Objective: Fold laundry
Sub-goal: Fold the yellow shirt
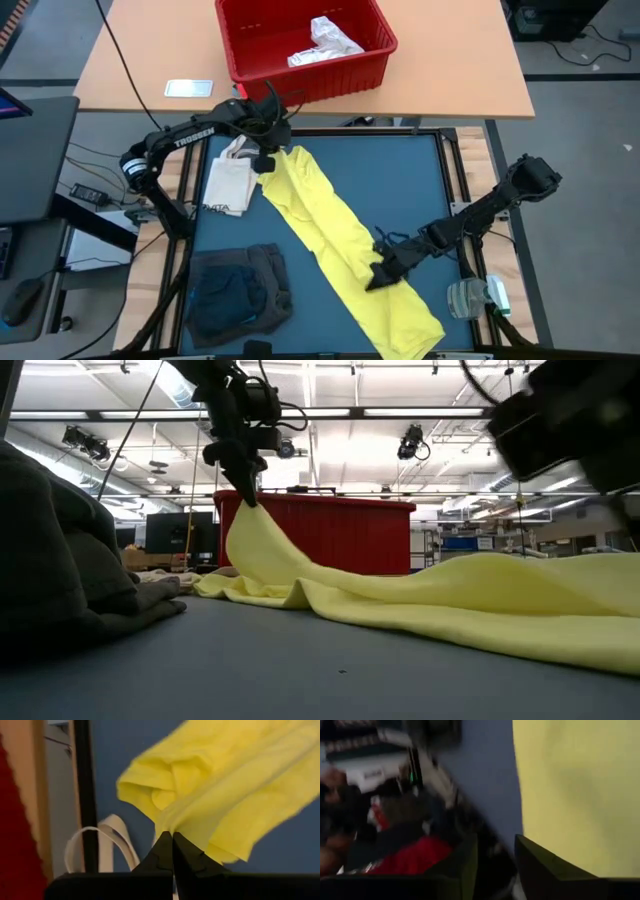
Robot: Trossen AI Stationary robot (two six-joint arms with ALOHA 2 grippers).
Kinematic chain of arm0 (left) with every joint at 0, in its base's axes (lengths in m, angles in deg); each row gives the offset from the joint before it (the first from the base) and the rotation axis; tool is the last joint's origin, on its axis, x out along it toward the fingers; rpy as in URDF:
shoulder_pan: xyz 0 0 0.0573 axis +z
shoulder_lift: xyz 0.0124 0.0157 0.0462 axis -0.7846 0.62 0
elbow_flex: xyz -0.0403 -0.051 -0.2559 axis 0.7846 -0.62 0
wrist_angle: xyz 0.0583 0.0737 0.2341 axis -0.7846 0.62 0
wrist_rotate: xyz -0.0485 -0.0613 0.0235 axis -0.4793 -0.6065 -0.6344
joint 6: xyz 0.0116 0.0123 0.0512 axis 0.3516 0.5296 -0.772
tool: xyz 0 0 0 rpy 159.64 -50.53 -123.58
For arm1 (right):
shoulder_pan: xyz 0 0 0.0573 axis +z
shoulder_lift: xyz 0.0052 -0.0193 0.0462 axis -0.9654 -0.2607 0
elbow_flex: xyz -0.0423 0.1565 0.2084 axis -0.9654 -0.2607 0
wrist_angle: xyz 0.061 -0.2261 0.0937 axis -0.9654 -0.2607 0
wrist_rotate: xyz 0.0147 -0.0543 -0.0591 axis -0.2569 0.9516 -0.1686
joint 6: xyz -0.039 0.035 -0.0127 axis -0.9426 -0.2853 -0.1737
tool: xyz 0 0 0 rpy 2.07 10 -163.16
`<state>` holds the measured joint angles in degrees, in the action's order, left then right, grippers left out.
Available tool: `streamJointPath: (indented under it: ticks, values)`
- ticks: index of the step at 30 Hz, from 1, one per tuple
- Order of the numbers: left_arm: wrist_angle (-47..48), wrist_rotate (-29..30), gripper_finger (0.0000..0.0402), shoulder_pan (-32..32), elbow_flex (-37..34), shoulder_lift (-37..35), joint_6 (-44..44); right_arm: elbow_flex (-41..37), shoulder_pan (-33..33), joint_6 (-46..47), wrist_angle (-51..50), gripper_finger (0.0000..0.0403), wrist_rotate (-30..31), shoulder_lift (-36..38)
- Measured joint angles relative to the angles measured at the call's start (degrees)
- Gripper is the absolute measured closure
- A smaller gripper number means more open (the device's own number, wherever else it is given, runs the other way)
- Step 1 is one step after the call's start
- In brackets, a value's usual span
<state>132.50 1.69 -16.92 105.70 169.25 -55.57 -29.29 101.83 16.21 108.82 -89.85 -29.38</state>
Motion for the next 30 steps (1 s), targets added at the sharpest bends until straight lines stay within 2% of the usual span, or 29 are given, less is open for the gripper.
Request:
streamJointPath:
  ticks: [2, 6, 13, 17, 22, 30]
  values:
    - [-1.00, -0.04, 0.0401, 0.02, 0.00, 0.33, 0.27, 0.03, 2.30, 3.62, 1.78, 0.0260, -2.61, 0.02]
    - [-1.34, -0.31, 0.0401, -0.19, 0.00, 0.63, 0.31, 1.08, 7.05, 9.29, 0.39, 0.0267, -3.15, 0.26]
    - [-2.81, -0.31, 0.0401, -0.24, 0.00, 0.75, 0.58, 5.14, 12.01, 15.06, -16.31, 0.0279, 0.93, 0.02]
    - [-3.23, -0.32, 0.0401, -0.28, 0.00, 0.75, 0.76, 6.79, 12.77, 15.23, -21.10, 0.0280, 5.76, 0.00]
    - [-4.09, -0.33, 0.0401, -0.29, 0.00, 0.75, 0.76, 9.67, 12.83, 14.23, -31.75, 0.0280, 6.12, -1.34]
    - [-4.74, -0.31, 0.0401, -0.29, 0.00, 0.75, 1.29, 20.10, 13.68, 7.73, -39.20, 0.0280, 5.55, -11.48]
